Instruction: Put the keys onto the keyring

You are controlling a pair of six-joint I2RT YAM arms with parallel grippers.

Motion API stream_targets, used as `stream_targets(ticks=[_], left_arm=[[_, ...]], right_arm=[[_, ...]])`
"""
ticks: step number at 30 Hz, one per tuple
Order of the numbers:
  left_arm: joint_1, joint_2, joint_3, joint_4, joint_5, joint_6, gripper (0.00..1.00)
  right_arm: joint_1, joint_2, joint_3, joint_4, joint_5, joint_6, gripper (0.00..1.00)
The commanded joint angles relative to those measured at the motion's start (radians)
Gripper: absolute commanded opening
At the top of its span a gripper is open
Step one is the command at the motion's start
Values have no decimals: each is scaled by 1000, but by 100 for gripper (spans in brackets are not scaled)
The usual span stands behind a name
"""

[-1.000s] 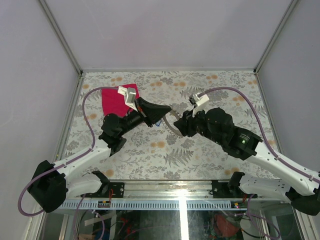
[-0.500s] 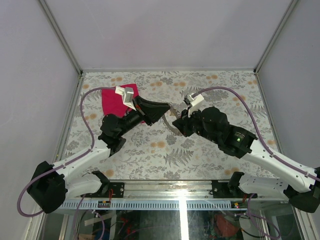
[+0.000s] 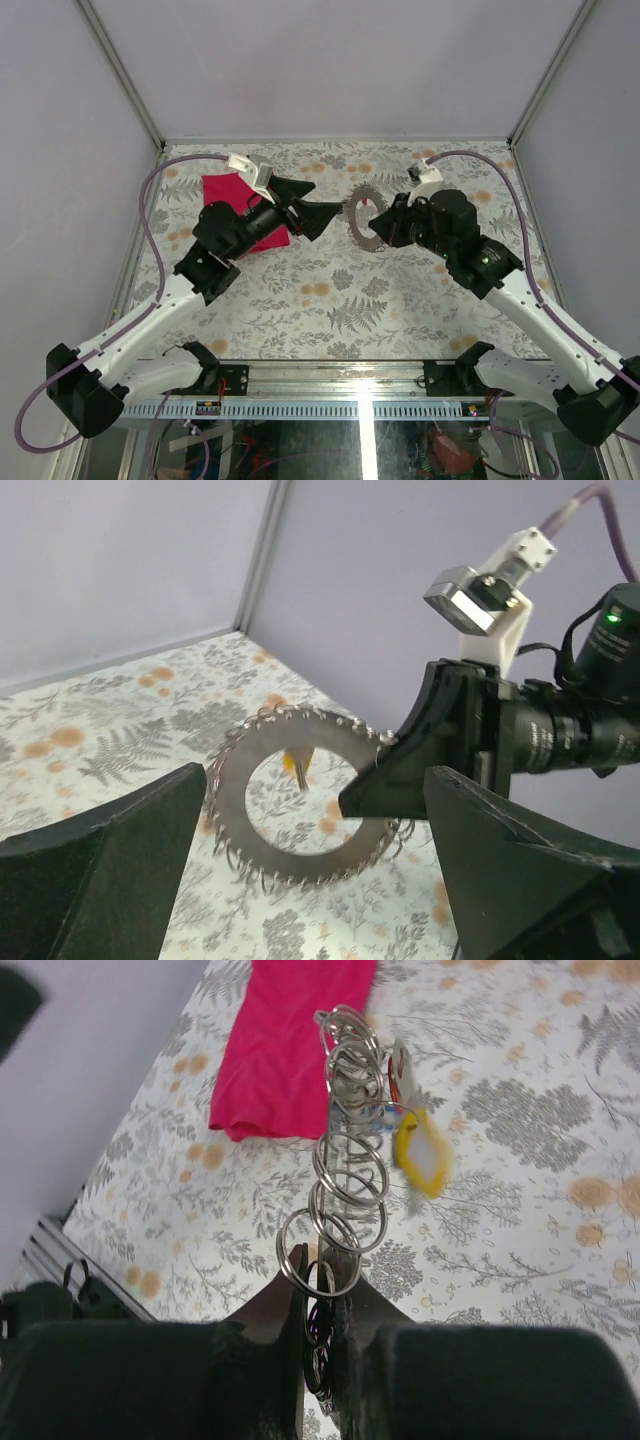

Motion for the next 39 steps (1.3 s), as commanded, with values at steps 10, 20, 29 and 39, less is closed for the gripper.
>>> stream_targets(ticks=[10,20,29,39], left_arm=[[34,143,241,-575,-97,139,100],[68,257,341,-755,-195,86,100],[124,290,332,-827,-241,16,100],[196,262,288,-788,-148,-49,100]], right_arm=[[-481,71,-387,708,-473,569,0],[-523,478,-489,1333,-554,864,0],[-471,748,-365,1338,-493,838,0],[-602,878,-329,1491,-385,854,0]])
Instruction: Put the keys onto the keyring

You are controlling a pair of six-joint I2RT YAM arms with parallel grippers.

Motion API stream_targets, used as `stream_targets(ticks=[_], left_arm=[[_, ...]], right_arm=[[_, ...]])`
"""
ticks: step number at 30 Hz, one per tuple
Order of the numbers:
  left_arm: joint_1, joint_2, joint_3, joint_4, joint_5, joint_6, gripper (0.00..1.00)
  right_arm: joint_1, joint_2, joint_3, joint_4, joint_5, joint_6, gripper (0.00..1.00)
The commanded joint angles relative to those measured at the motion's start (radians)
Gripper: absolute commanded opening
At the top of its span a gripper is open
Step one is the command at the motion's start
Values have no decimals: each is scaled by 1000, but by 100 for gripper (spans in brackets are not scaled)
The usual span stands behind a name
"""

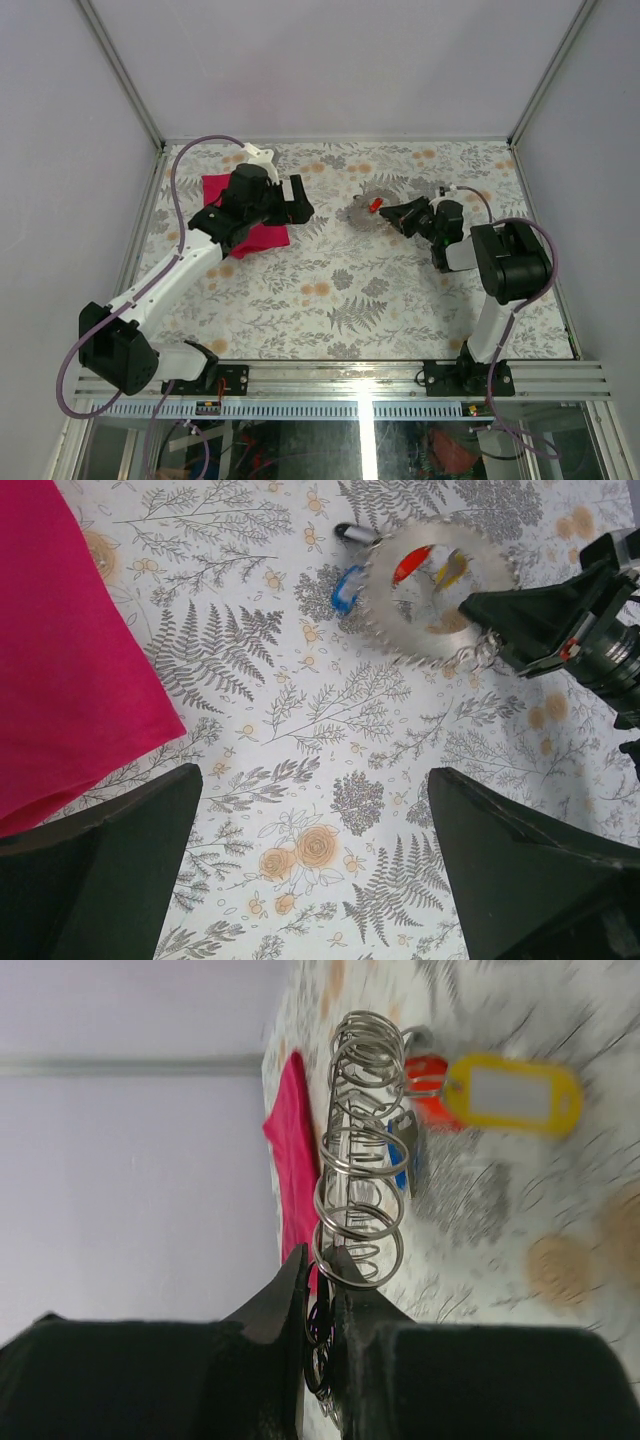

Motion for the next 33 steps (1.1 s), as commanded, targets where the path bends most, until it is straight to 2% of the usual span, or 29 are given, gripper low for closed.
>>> stream_targets(ticks=[1,10,13,15,17,19,24,29,33], left_arm=[[24,-21,-12,28,52,-22,100],[44,-27,-26,7,83,21,100],[47,-33,-39,13,78,22,100],[50,-33,-46,13,76,24,100],[53,-35,-51,12,75,24,100],[56,-35,-54,11,76,27,100],[60,-43,-53,-2,53,36,100],[65,-40,-42,-18,23,38,100],[65,-29,-28,-28,13,-4,100]], right_arm=[[-87,27,54,170,96,-10,0],[-248,5,38,59,257,-109,11],[-283,18,73,-4,249,-141,21],[-291,15,92,-48,237,-160,30],[-291,-7,99,-97,239,-186,43],[-292,-45,90,-159,268,-208,49],[-293,-212,57,-370,410,-307,65],[-293,-410,10,-551,529,-392,69],[-293,-516,112,-915,590,-457,76]])
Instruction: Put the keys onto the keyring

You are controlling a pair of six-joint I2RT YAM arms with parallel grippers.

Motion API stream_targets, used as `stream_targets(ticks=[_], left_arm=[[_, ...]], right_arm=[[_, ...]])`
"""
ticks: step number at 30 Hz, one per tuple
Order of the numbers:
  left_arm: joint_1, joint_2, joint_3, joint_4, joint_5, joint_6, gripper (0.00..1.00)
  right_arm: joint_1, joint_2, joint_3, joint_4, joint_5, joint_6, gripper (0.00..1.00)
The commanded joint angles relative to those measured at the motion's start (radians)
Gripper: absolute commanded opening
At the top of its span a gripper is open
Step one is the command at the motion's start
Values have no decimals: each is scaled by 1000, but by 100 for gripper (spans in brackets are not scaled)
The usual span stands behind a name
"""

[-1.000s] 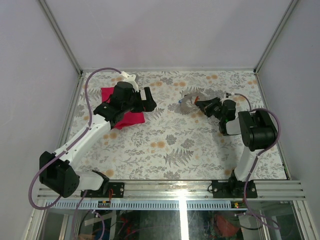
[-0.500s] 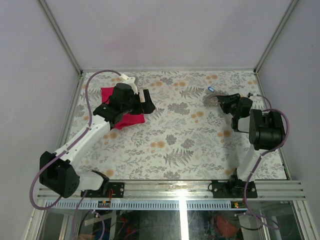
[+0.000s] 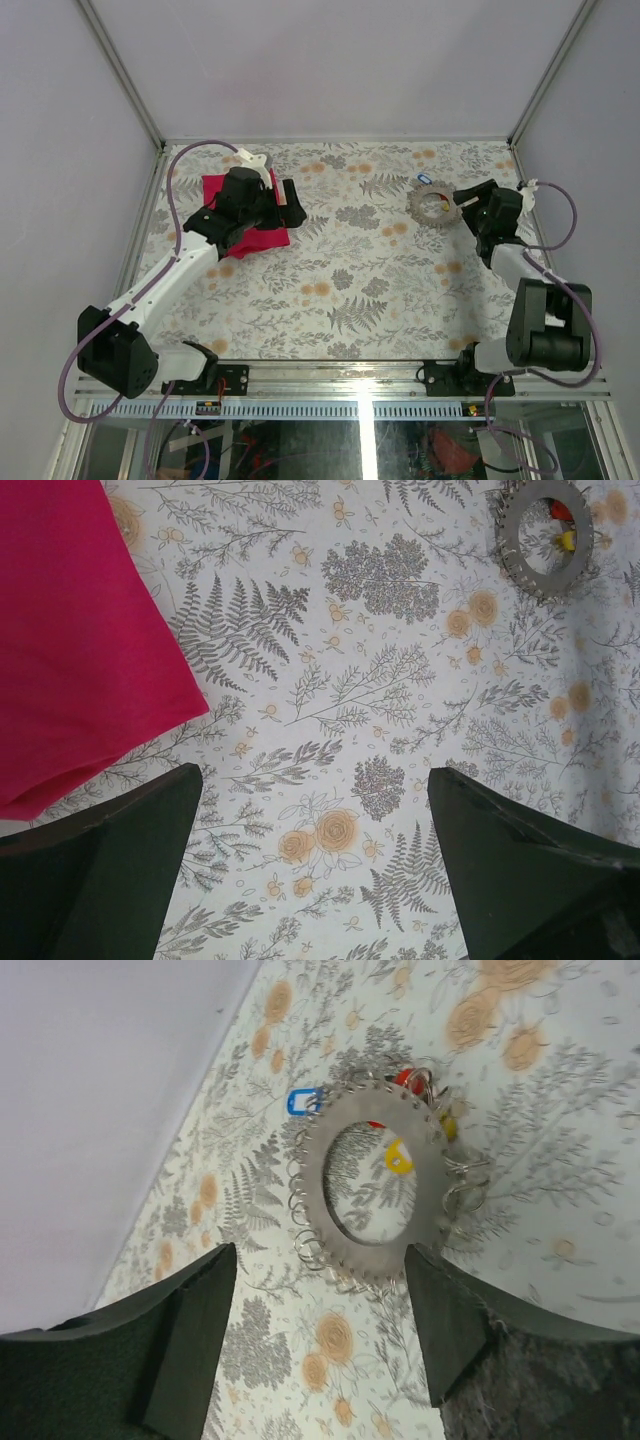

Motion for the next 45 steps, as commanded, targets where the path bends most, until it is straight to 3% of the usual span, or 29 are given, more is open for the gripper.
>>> stream_targets(ticks=[1,4,16,21,27,38,45], left_arm=[[10,-4,20,-14,-24,-31,100],[10,-5,24,-16,-20,-41,100],[16,-131,62,-54,-223,18,100],[16,-240,31,-30,-302,59,100],[16,-349,-37,-36,-402,85,100],[16,-494,-238,20,-508,54,100],[15,-535,-308,81,-498,46,100]], right_arm=[[3,-134,116,-396,117,-130,80],[3,-214,166,-564,75,-172,99],[3,-534,306,-866,-312,-593,99],[121,-627,281,-913,-267,-684,99],[403,-753,231,-919,-70,-813,99],[411,-996,34,-725,109,-637,99],[411,-971,32,-725,132,-646,99]])
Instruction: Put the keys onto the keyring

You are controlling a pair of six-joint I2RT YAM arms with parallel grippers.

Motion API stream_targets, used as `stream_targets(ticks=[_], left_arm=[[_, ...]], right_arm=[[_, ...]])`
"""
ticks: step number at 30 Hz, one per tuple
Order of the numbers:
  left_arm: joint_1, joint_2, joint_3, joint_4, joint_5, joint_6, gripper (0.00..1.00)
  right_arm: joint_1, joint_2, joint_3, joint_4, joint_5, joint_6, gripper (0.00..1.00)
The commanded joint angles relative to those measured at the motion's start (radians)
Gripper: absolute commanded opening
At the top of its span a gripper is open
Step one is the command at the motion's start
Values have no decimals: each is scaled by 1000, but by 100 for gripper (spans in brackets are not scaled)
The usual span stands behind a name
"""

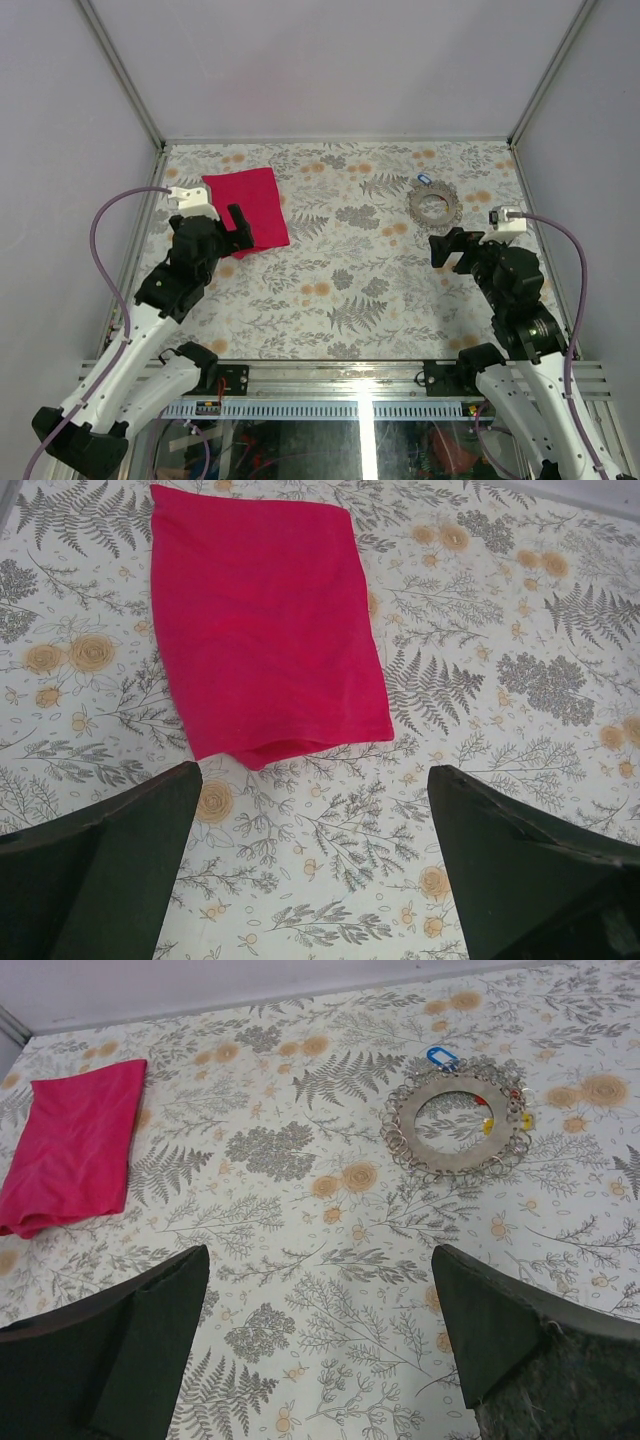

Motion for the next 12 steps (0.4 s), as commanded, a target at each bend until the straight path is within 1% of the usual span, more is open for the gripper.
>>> stream_targets(ticks=[1,6,12], left_arm=[[6,-29,-22,116,-27,-14,100],[5,-19,-32,135,-36,-21,100],[6,-23,-62,178,-12,-52,100]], right_arm=[[5,17,20,66,45,10,99],[5,9,3,97,69,12,99],[5,61,29,80,63,-1,99]])
